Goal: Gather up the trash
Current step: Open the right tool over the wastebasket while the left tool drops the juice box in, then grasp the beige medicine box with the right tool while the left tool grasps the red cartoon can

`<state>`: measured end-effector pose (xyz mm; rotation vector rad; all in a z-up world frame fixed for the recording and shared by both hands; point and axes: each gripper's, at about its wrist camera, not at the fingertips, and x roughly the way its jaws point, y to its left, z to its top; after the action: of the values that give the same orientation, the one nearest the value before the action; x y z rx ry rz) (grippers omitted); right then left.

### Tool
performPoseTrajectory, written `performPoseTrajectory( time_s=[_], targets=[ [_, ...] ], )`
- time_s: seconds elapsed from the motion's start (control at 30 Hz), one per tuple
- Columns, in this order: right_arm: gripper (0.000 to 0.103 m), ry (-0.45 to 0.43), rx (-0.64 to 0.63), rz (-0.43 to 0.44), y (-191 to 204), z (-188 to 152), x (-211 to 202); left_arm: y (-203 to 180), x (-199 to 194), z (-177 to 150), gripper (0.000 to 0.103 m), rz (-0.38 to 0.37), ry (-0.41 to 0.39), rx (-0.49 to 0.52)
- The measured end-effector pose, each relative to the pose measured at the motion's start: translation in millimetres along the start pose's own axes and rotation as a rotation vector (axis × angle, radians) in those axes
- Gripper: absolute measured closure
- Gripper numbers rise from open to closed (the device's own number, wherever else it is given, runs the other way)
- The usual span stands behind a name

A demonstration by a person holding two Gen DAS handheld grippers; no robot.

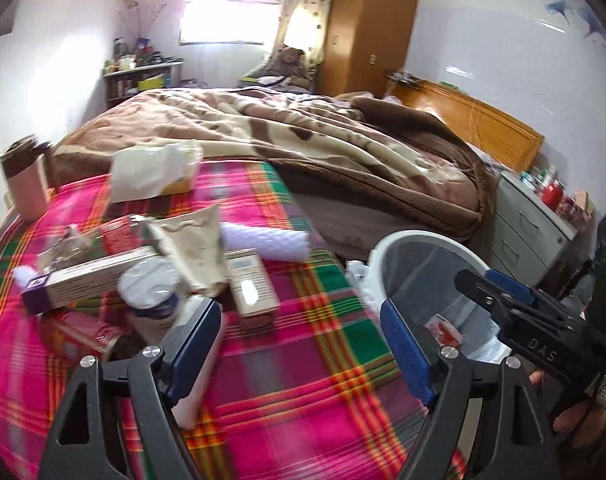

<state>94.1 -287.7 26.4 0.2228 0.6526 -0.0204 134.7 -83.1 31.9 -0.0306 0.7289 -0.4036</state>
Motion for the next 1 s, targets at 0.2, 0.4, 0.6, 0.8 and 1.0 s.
performPoseTrajectory(
  time_s=[0.2,0.4,0.6,0.8,1.0],
  targets=[
    [0.037,0.03,-0.02,0.035,23.8,-2.0,9.9,50.3,-9.9,-5.3,0.019,0.084,-0.008,-0.078],
    [0.037,0.072,-0.039,0.07,47.8,-2.6,25.0,92.8,-17.1,-10.5,0.019,0.151,-0.004,-0.137],
    [0.037,0.113,-0.091,0.085,77.3,-3.4,46.3,124.7,-19.2,-22.5,0.019,0.186,0.024,-0.202],
    [0.037,0.139,-0.18,0.102,104.3,-4.6,61.5,147.3,-11.6,-29.3,0.019,0.186,0.056,-0.277],
    [0.037,0.16,-0.192,0.103,112.2,0.7,74.4,158.2,6.0,-30.0,0.019,0.171,0.088,-0.349]
  ],
)
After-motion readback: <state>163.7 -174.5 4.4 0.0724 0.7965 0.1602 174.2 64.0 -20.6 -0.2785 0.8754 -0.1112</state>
